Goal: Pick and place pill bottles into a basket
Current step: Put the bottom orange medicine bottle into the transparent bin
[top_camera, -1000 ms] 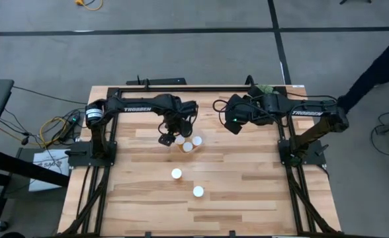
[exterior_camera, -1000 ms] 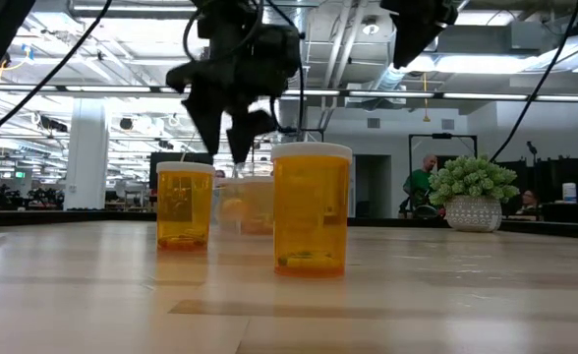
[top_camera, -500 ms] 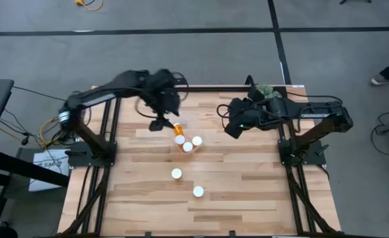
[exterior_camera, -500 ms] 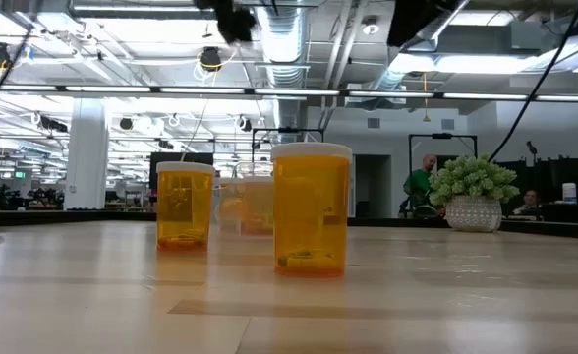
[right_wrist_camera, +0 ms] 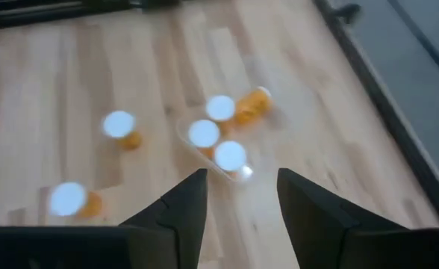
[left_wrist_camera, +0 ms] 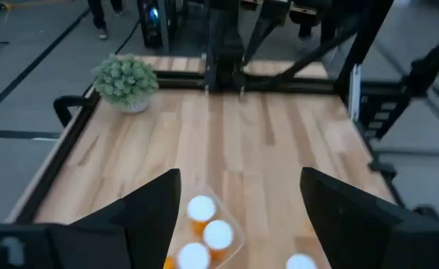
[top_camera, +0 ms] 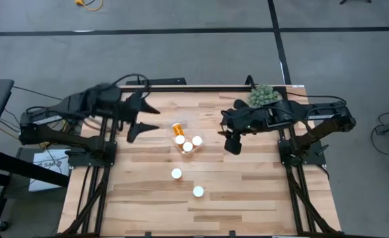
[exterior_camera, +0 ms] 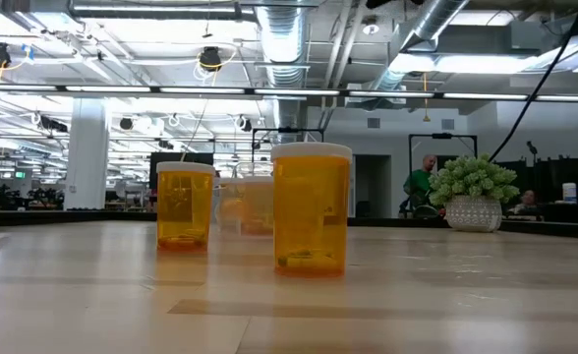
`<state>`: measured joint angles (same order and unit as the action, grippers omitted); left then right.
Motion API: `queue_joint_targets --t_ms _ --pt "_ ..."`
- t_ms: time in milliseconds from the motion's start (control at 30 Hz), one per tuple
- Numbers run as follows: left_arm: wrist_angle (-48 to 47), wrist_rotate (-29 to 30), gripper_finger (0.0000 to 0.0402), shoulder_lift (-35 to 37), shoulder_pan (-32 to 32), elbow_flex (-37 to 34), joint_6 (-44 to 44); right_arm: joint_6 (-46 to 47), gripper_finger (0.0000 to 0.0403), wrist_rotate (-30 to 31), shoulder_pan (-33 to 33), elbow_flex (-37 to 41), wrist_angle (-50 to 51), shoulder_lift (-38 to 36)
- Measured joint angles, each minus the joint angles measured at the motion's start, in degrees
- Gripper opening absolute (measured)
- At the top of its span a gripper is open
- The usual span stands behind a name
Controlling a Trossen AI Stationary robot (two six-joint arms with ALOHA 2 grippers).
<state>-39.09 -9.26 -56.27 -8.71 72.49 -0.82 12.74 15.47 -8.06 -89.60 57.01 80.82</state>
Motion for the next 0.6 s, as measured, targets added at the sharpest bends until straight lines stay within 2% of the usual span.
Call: queue_joint_targets --t_ms 133,267,400,500,600 --pt "10.1 3.3 0.0265 7.0 4.1 -12.1 6.5 -0.8 0.0155 -1.9 -1.0 0.0 -1.0 0.0" --pt "16.2 7.2 0.0265 11.7 7.7 -21.3 11.2 -0.4 0.0155 -1.9 -3.0 0.0 -1.0 0.0" --pt "21.7 9.5 0.0265 14.0 10.5 -27.4 13.5 2.1 0.0155 -2.2 -4.9 0.0 -1.0 1.1" --pt "25.5 10.8 0.0265 14.1 12.0 -30.5 14.4 2.3 0.0155 -3.2 -6.3 0.1 -0.8 1.6" --pt "27.5 11.3 0.0265 14.0 13.5 -32.8 15.0 6.4 0.0155 -2.4 -6.9 0.1 -1.3 2.5"
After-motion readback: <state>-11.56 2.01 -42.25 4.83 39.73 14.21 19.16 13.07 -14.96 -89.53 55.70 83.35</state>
